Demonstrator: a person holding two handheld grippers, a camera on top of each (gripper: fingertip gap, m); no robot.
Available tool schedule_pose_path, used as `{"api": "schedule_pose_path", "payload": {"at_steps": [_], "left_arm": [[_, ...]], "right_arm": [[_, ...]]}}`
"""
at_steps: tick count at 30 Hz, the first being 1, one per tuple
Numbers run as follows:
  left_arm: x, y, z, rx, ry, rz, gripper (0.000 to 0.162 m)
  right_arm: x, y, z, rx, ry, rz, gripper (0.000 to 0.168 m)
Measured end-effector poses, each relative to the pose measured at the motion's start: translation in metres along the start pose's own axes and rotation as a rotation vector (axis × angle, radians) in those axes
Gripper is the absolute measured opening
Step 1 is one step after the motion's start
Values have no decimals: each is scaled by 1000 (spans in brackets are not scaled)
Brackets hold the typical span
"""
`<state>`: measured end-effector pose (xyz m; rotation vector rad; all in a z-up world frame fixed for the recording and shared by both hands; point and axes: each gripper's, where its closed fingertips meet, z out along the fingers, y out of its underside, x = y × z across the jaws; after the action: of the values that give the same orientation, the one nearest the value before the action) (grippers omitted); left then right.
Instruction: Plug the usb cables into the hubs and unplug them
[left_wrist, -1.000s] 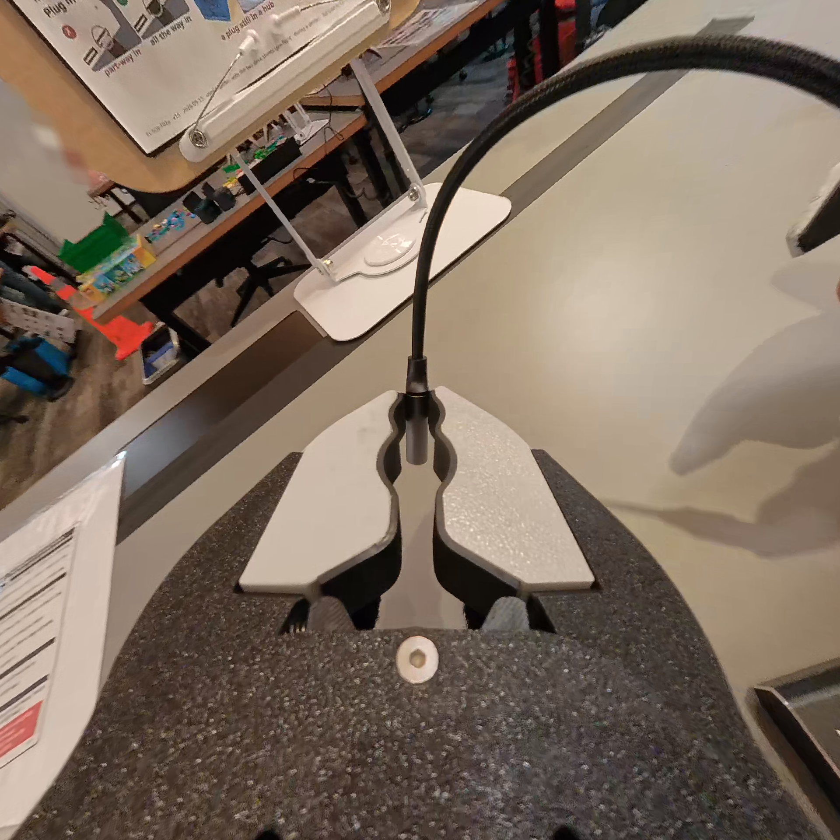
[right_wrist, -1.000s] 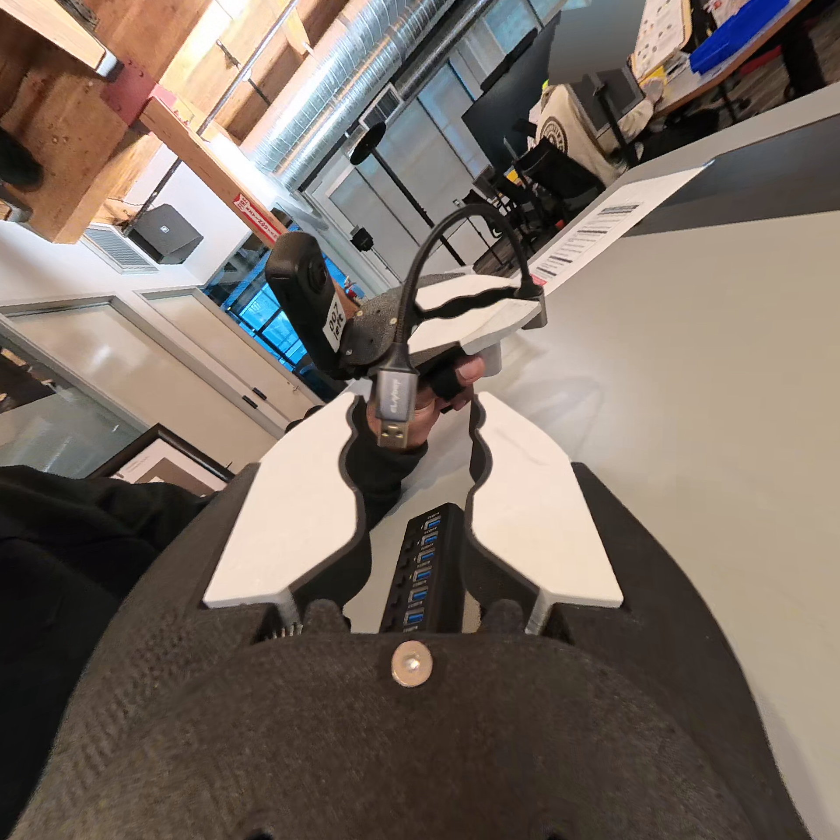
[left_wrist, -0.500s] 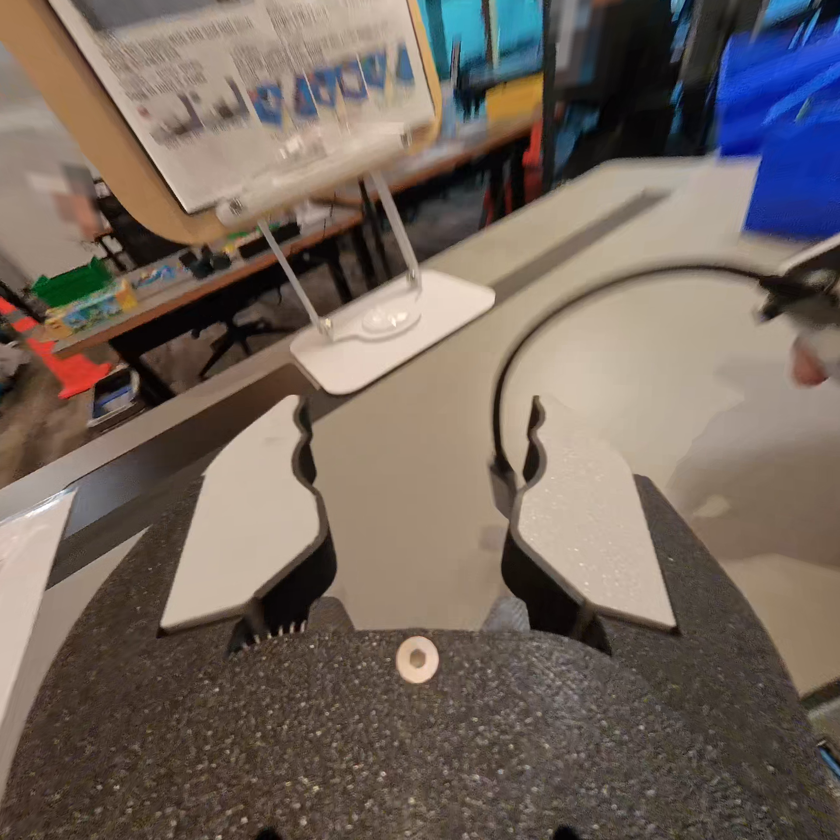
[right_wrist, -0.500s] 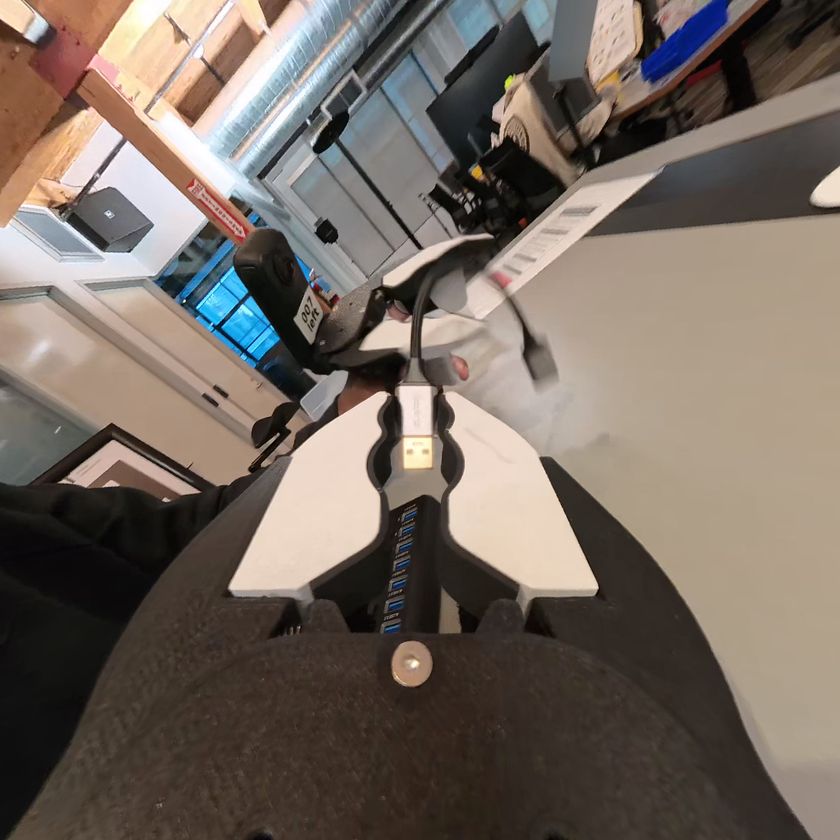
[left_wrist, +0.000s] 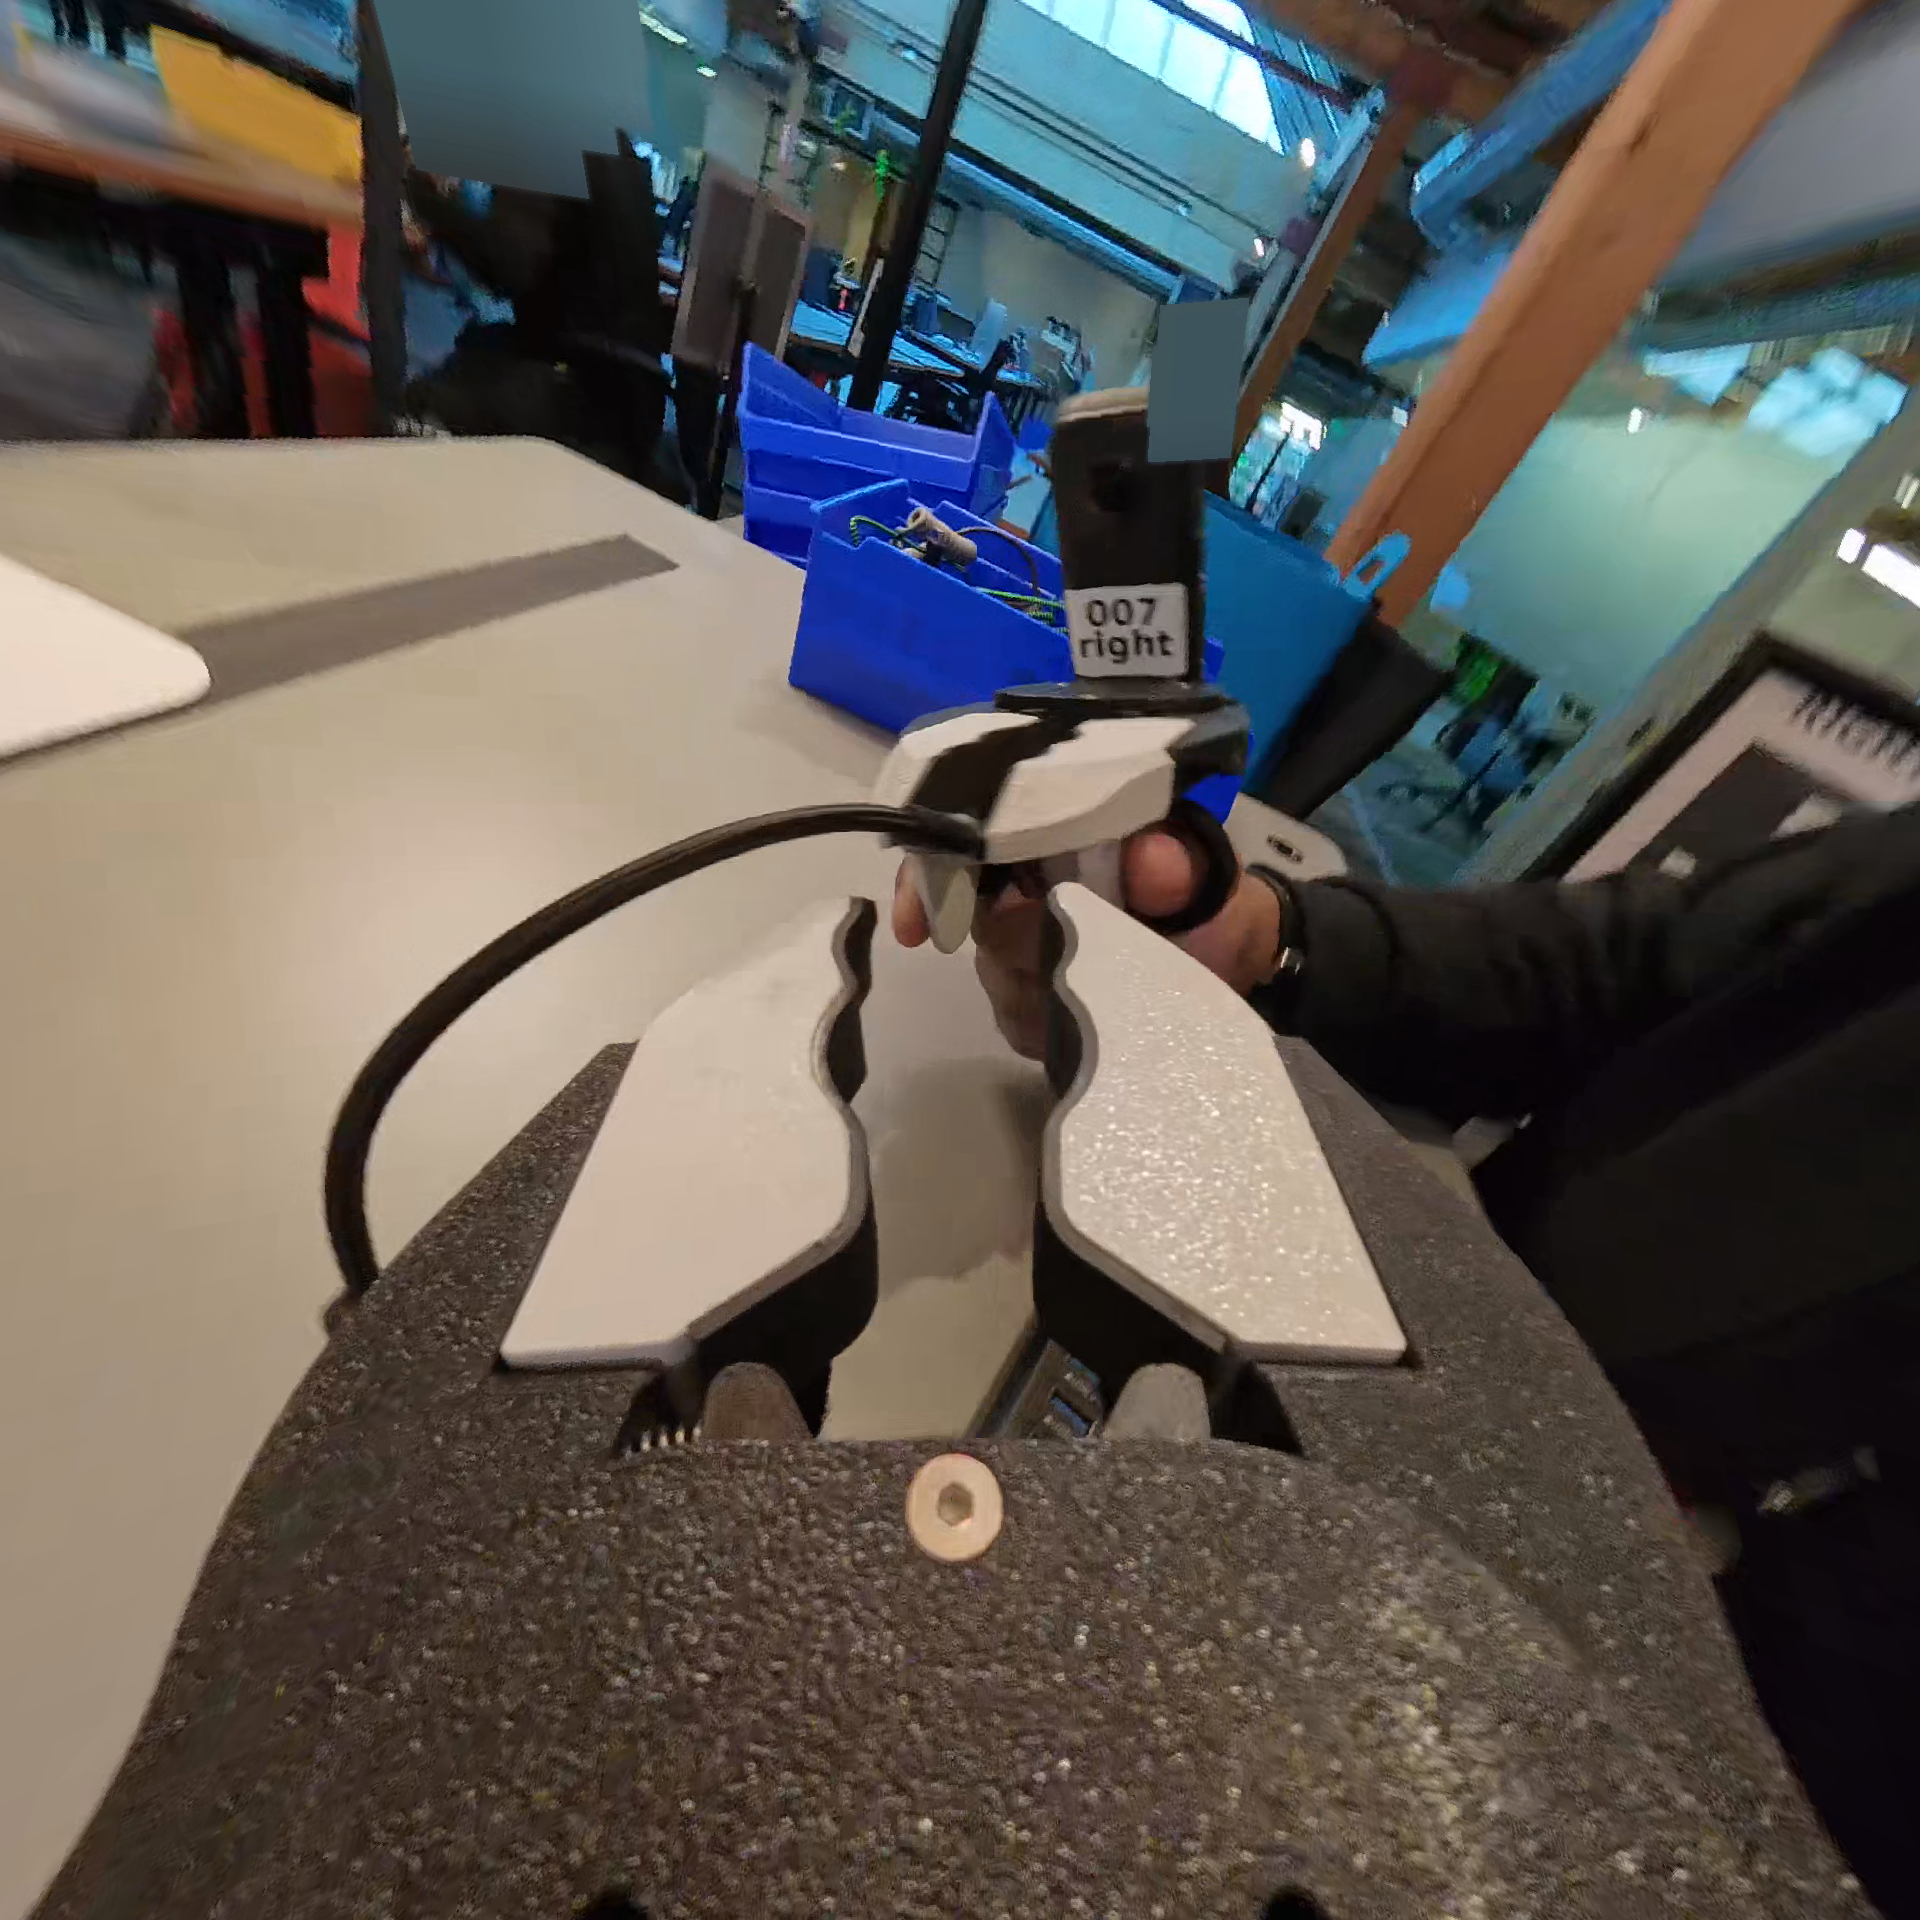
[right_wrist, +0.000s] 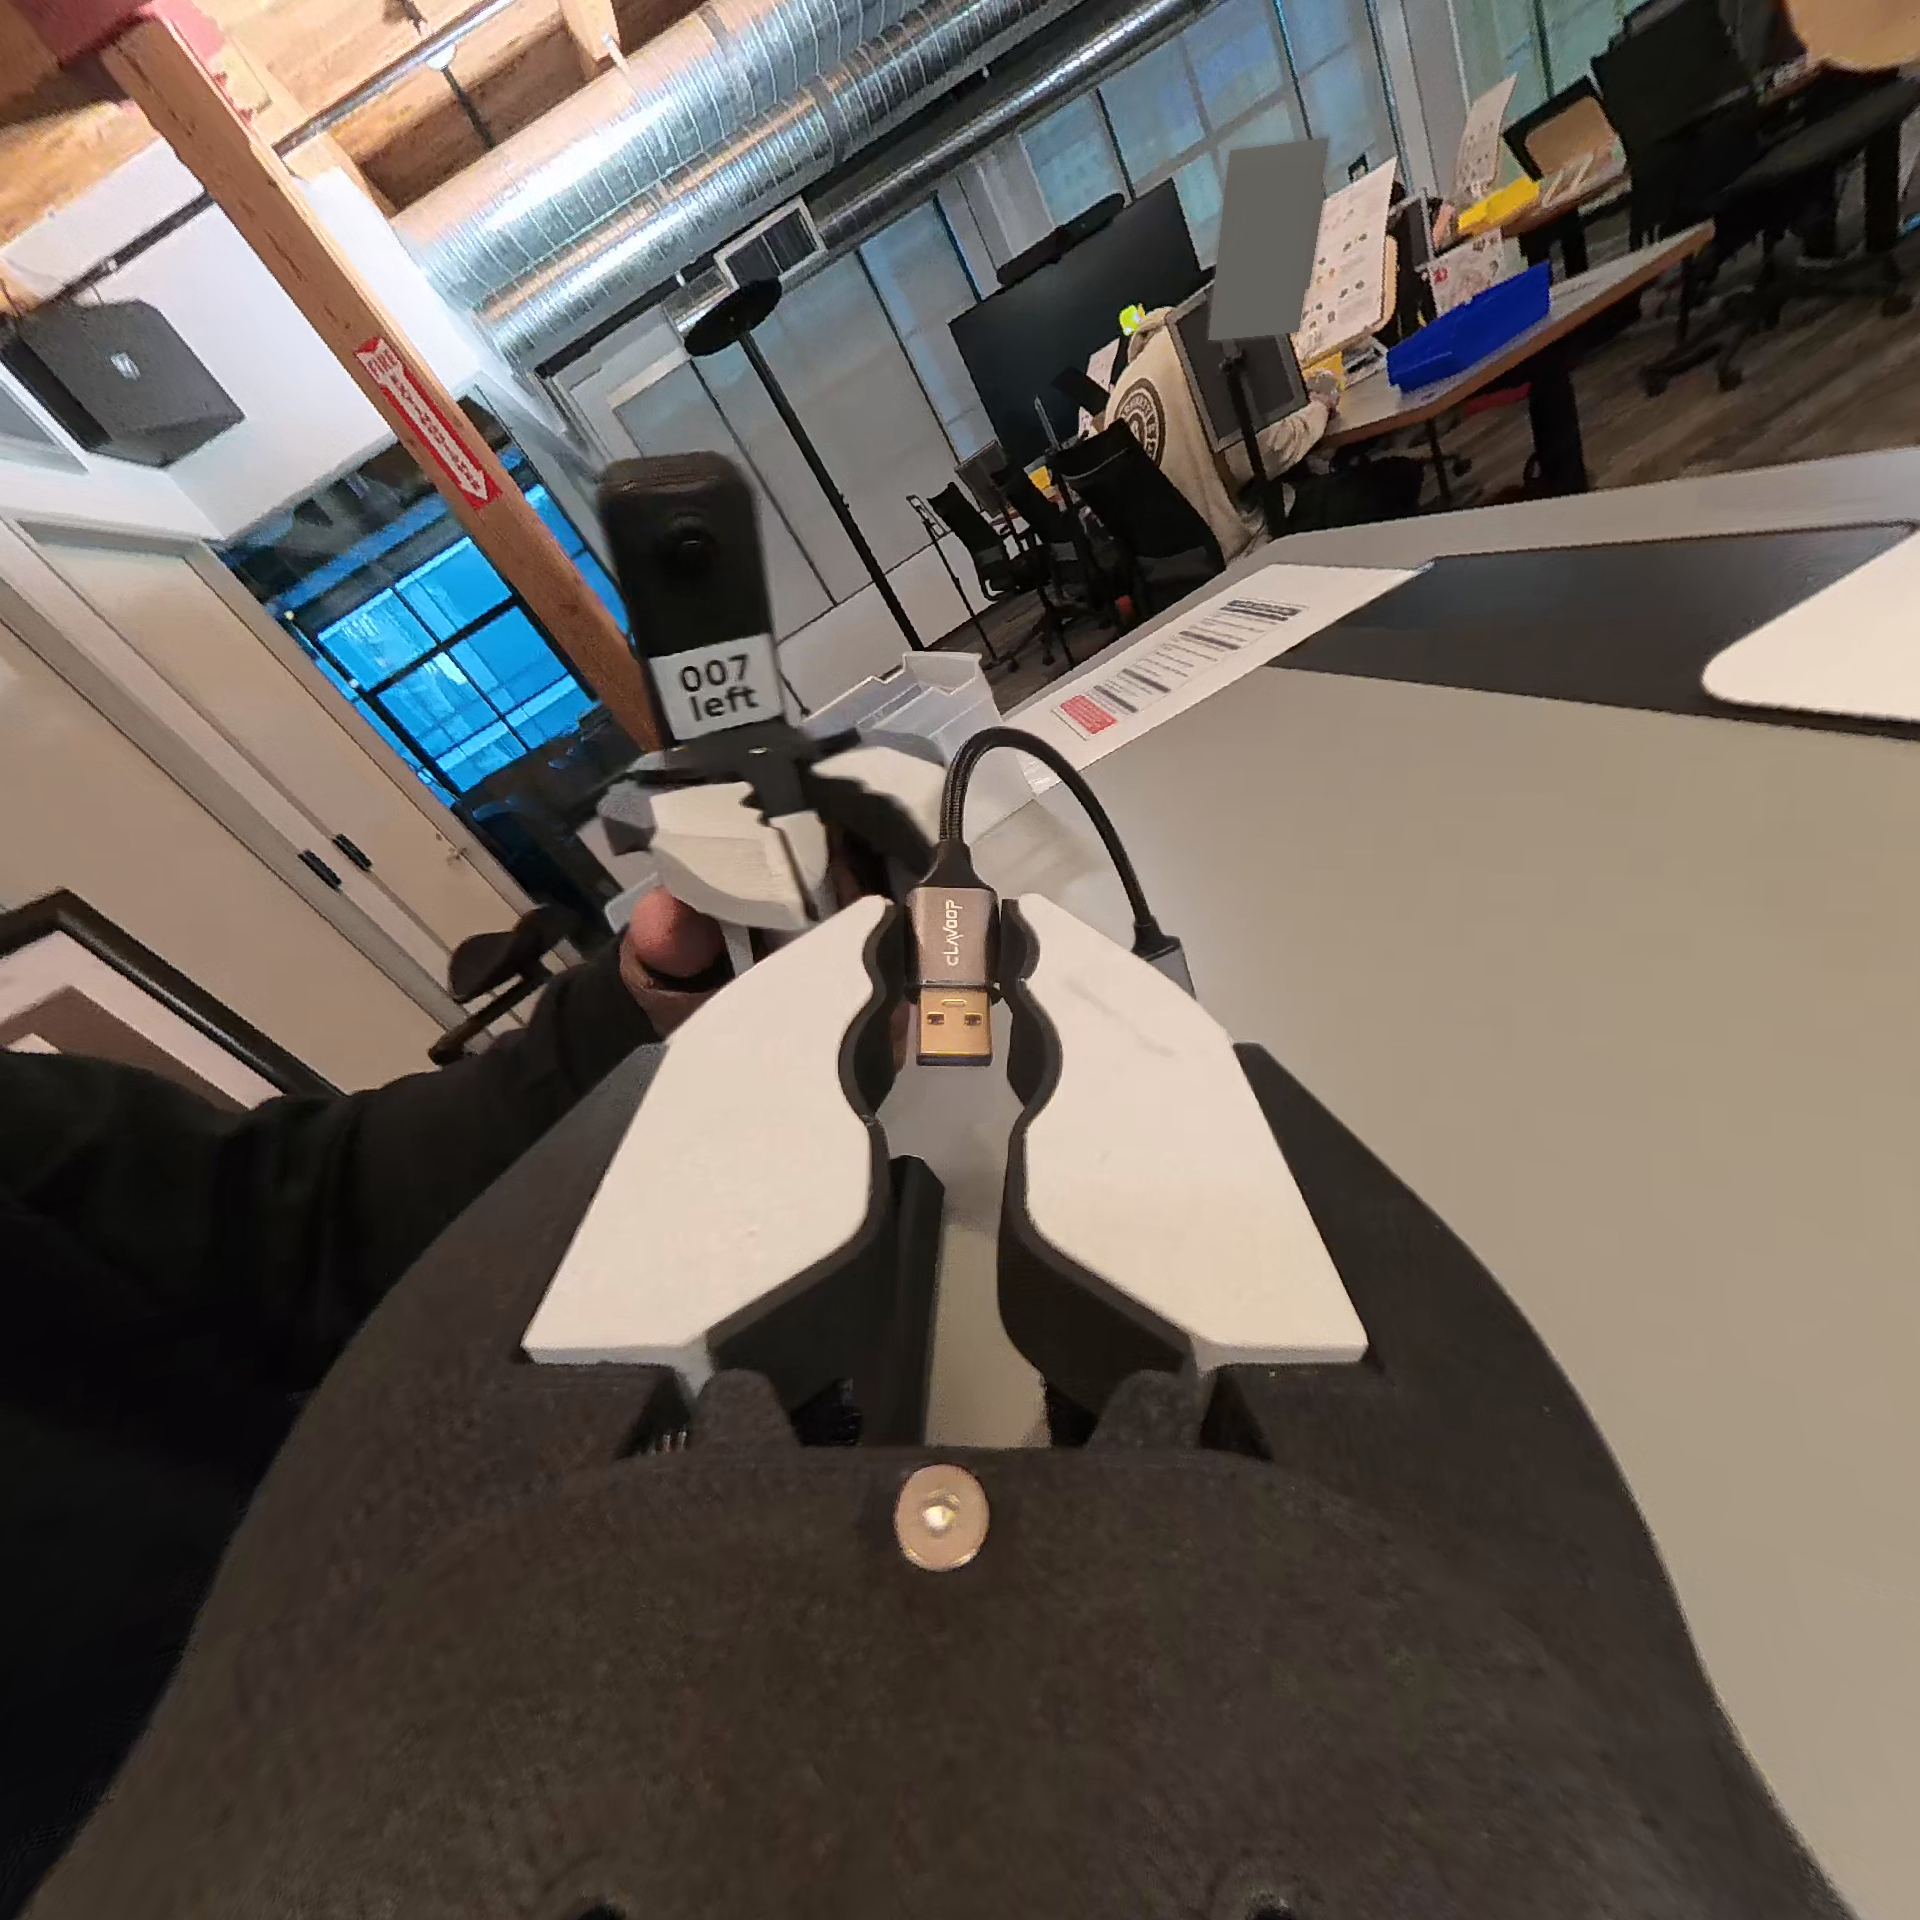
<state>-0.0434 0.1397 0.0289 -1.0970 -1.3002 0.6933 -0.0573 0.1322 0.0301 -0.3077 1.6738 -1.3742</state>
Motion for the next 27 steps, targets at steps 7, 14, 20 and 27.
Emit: {"api": "schedule_pose_path", "payload": {"at_steps": [7, 14, 20, 27], "left_arm": [[-6, 5, 9, 94, 78, -261, 27], [-3, 10, 11, 93, 129, -349, 12], [-3, 1, 6, 150, 111, -302, 11], [4, -23, -12, 291, 237, -338, 11]], "right_arm": [[-6, 14, 5, -73, 17, -140, 16], [-4, 22, 7, -115, 53, -234, 16], [-3, 21, 5, -106, 76, -245, 19], [-10, 8, -1, -19, 55, -269, 39]]}}
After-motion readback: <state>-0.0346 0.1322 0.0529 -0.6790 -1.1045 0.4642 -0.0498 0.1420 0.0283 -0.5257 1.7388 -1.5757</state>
